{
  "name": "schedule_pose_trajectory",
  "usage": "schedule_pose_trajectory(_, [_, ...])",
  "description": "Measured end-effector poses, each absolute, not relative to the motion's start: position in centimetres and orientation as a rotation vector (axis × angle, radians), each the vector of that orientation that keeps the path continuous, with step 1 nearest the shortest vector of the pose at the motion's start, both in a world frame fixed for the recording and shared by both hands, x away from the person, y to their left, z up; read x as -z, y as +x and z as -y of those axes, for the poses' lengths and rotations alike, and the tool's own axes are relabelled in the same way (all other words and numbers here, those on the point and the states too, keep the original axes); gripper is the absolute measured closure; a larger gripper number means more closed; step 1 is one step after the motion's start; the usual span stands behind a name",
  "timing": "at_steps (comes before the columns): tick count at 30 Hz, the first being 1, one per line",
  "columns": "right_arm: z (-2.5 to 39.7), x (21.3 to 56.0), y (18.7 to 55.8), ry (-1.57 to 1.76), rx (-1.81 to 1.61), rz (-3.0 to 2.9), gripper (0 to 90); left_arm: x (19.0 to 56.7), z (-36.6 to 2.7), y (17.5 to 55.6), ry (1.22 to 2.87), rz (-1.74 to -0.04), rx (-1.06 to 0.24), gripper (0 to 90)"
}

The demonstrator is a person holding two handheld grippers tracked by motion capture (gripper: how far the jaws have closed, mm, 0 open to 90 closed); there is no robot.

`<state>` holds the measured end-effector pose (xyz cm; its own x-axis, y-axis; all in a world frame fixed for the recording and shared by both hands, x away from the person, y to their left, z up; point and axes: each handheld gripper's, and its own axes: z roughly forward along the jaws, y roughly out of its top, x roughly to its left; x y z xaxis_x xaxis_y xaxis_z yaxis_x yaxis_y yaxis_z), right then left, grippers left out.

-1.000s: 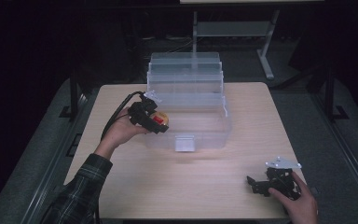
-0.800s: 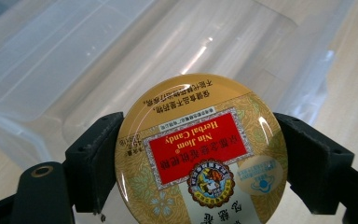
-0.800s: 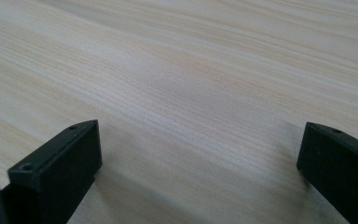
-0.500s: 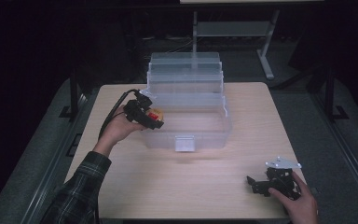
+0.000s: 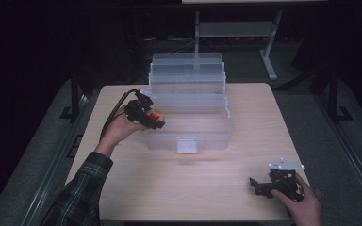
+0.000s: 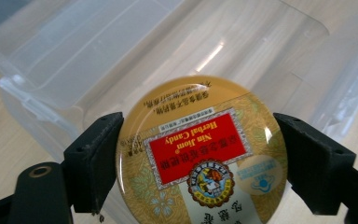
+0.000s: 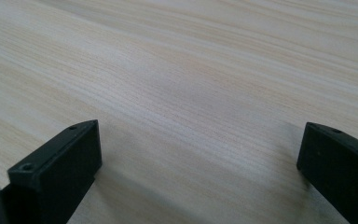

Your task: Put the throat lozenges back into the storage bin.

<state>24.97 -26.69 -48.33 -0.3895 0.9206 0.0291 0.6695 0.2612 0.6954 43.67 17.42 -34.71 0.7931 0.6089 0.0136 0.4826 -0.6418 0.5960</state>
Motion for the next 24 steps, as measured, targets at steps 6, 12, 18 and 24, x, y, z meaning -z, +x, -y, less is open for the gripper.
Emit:
schedule_pose_trajectory(6, [26.7, 48.3, 25.0, 1.447, -0.897, -2.156, 0.0, 34.4, -17.7, 43.6, 2.372, -0.804, -0.29, 18.2])
schedule_pose_trajectory(12, [26.7, 48.3, 25.0, 1.447, -0.897, -2.155, 0.0, 34.0, -17.8, 43.0, 2.372, -0.791, -0.29, 18.2])
schedule_pose_trajectory(18, [26.7, 48.3, 25.0, 1.447, -0.897, -2.156, 0.0, 33.4, -18.3, 42.0, 2.362, -0.777, -0.299, 18.3])
schedule_pose_trajectory(24, [26.7, 48.3, 25.0, 1.447, -0.897, -2.155, 0.0, 33.5, -19.5, 40.9, 2.337, -0.789, -0.312, 18.2])
